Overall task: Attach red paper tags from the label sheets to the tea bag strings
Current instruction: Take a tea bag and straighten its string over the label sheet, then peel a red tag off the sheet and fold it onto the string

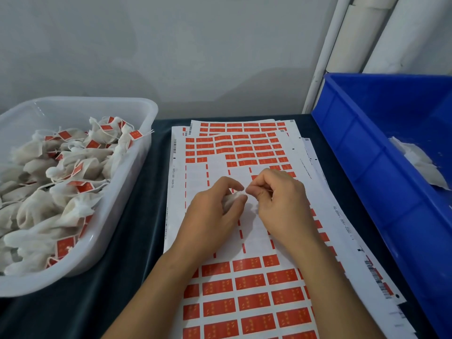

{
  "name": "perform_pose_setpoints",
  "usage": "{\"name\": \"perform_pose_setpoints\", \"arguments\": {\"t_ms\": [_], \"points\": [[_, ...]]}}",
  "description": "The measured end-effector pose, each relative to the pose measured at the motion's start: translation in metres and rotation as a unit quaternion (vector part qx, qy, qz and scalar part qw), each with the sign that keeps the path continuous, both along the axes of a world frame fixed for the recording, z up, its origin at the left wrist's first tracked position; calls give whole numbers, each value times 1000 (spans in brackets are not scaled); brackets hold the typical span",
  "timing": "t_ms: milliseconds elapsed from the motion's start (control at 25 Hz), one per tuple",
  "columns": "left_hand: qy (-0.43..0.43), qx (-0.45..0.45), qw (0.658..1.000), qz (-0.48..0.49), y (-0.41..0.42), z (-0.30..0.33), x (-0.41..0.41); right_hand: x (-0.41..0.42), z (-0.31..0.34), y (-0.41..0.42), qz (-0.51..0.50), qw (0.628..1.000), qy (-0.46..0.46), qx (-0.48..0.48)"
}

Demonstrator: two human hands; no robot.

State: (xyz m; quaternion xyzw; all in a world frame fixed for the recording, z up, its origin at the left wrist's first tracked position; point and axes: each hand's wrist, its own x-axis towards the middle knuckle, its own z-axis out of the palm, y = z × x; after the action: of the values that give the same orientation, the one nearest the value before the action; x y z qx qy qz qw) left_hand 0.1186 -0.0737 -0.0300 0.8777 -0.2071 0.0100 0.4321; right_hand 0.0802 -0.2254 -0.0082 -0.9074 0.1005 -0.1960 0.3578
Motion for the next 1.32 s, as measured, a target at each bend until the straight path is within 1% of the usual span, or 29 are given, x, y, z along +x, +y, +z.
{"name": "perform_pose_setpoints", "arguments": {"t_ms": [80,200,280,360,400,480,520,560,640,720,800,960,1040,1120,1320], "points": [[5,-6,1000,-9,0,1,0,-1,1,3,-24,999,-40,-19],[12,-23,1000,-14,1,3,-2,-3,1,6,-47,989,-132,-54],[20,-33,999,-21,1,6,-4,-4,0,6,-50,988,-140,-45],[20,-47,998,-25,1,9,-4,-5,0,3,-35,992,-123,9],[17,-64,998,-17,2,10,-4,-6,1,0,-29,991,-117,53],[15,-115,993,11,5,9,0,-5,3,-10,-57,981,-118,144],[19,-140,990,23,6,9,1,-4,2,-16,-89,977,-110,162],[26,-160,986,33,7,10,2,-2,-1,-20,-126,977,-95,146],[39,-184,981,47,6,12,3,1,-9,-22,-174,983,-37,44],[45,-198,978,57,4,15,4,5,-16,-16,-168,985,24,-36],[49,-207,975,58,5,15,4,8,-19,-10,-153,983,71,-72],[68,-216,972,56,5,15,3,21,-17,-6,-165,963,117,-178],[77,-220,971,56,3,16,2,31,-15,-3,-178,953,133,-205],[86,-227,969,54,2,15,2,41,-13,1,-191,948,144,-207],[103,-234,965,54,2,15,4,45,-19,5,-222,944,119,-214]]}}
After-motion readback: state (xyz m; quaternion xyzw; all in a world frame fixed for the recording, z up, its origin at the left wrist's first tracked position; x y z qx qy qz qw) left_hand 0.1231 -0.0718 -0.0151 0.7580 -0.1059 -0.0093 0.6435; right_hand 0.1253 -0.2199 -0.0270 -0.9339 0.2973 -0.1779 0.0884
